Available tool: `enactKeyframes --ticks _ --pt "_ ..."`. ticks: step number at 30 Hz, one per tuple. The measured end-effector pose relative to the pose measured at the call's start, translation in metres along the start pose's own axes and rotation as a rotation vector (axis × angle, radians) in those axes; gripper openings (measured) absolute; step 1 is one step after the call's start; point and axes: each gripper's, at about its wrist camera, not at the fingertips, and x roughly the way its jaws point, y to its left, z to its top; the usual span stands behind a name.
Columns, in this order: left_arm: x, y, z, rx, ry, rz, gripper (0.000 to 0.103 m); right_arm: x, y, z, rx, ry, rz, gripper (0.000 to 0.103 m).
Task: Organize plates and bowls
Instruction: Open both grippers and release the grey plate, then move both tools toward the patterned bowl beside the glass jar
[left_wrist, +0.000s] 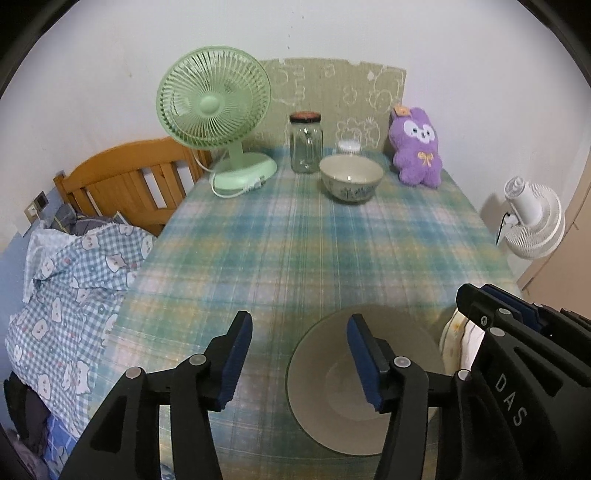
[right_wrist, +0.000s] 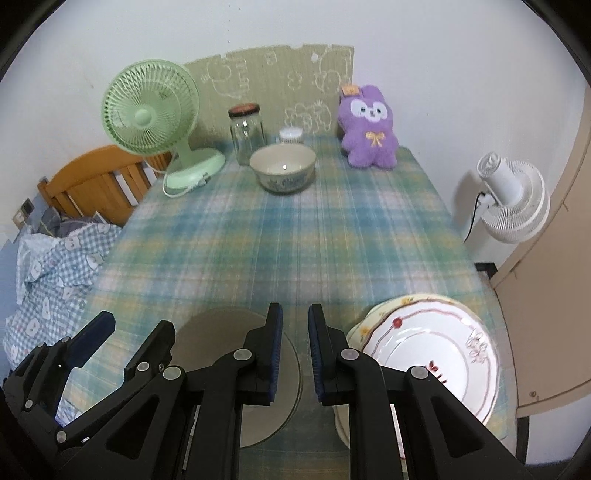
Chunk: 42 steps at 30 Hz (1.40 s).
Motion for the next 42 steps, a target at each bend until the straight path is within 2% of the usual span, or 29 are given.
enactKeyframes --ticks 11,19,24,42 --pt "-0.039 -0.002 0.027 -0.022 -0.054 0.004 0.058 -0.044 -0.006 0.029 -0.003 -0.066 0.002 0.018" --pt "-0.055 0.000 0.048 -0.002 -0.099 -0.002 0.064 -0.066 -0.004 0.050 0.004 -0.109 -0.015 0.018" --pt "-0.057 0.004 0.060 0.007 -0.119 -0.003 0.069 -0.070 0.000 0.063 0.016 -0.126 -0.042 0.018" --pt "-0.038 0.017 0.111 0.099 -0.146 -0.100 0.072 -0.059 0.013 0.108 0.099 -0.148 -0.146 0.018"
